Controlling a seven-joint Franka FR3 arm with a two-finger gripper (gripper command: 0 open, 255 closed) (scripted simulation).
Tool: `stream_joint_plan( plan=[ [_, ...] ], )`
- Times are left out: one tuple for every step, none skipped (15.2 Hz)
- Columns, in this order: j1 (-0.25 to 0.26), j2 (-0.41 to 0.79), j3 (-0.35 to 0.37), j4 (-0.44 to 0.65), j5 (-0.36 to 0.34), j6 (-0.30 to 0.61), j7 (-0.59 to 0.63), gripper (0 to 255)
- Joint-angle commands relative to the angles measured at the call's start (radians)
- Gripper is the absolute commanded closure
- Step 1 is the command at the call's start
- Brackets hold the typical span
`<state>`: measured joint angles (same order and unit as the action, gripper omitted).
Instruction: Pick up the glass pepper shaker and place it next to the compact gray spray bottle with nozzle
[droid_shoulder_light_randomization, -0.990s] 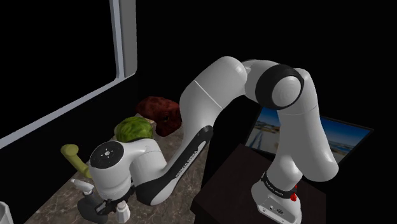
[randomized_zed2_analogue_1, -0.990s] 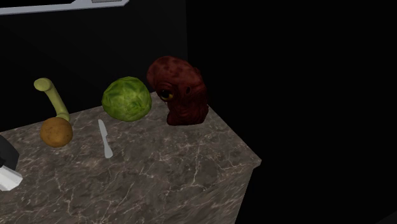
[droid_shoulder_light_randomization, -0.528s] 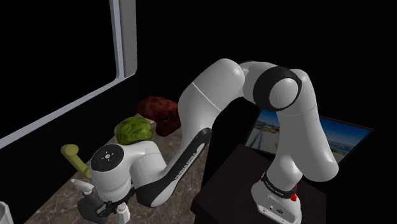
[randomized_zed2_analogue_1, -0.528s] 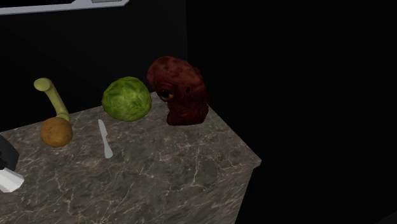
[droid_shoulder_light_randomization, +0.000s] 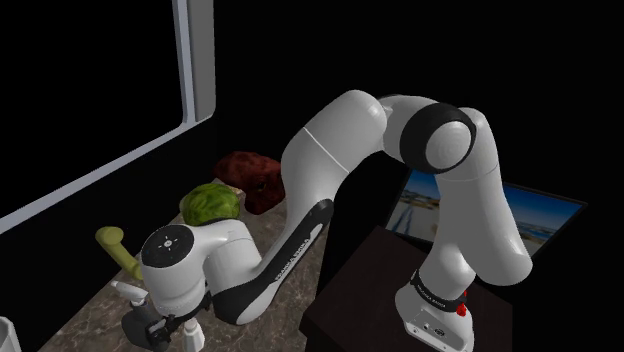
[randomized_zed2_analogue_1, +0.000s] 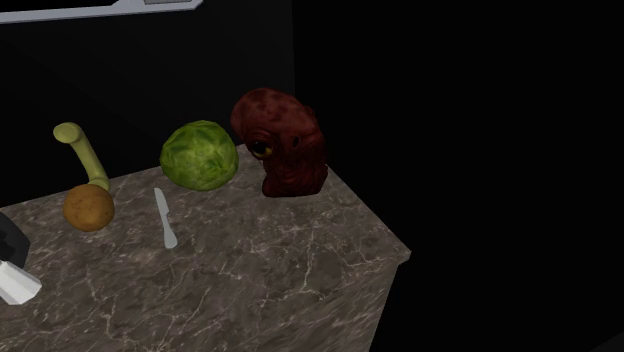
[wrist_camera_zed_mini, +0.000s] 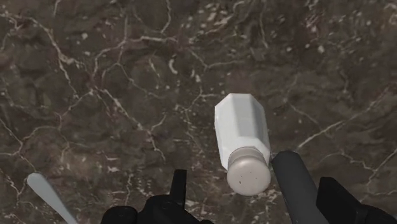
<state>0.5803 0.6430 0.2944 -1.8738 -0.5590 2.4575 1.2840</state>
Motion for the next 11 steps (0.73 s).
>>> stream_joint_plan(
  plan=[
    [-0.008, -0.044, 0.018, -0.014, 0.021, -0.029, -0.012, 0],
    [-0.013, -0.069, 0.029, -0.02, 0.035, -0.049, -0.02, 0],
    [-0.016, -0.089, 0.038, -0.023, 0.046, -0.065, -0.027, 0],
    [-0.016, -0.089, 0.038, -0.023, 0.046, -0.065, -0.027, 0],
    [-0.016, -0.089, 0.038, -0.023, 0.046, -0.064, -0.027, 0],
    [-0.016, -0.089, 0.038, -0.023, 0.046, -0.065, -0.027, 0],
    [-0.016, -0.089, 0.038, -0.023, 0.046, -0.065, -0.027, 0],
    [-0.016, -0.089, 0.038, -0.023, 0.046, -0.065, -0.027, 0],
    [-0.016, -0.089, 0.038, -0.023, 0.046, -0.065, -0.027, 0],
    [-0.016, -0.089, 0.038, -0.023, 0.046, -0.065, -0.027, 0],
    [-0.016, -0.089, 0.038, -0.023, 0.046, -0.065, -0.027, 0]
  ],
)
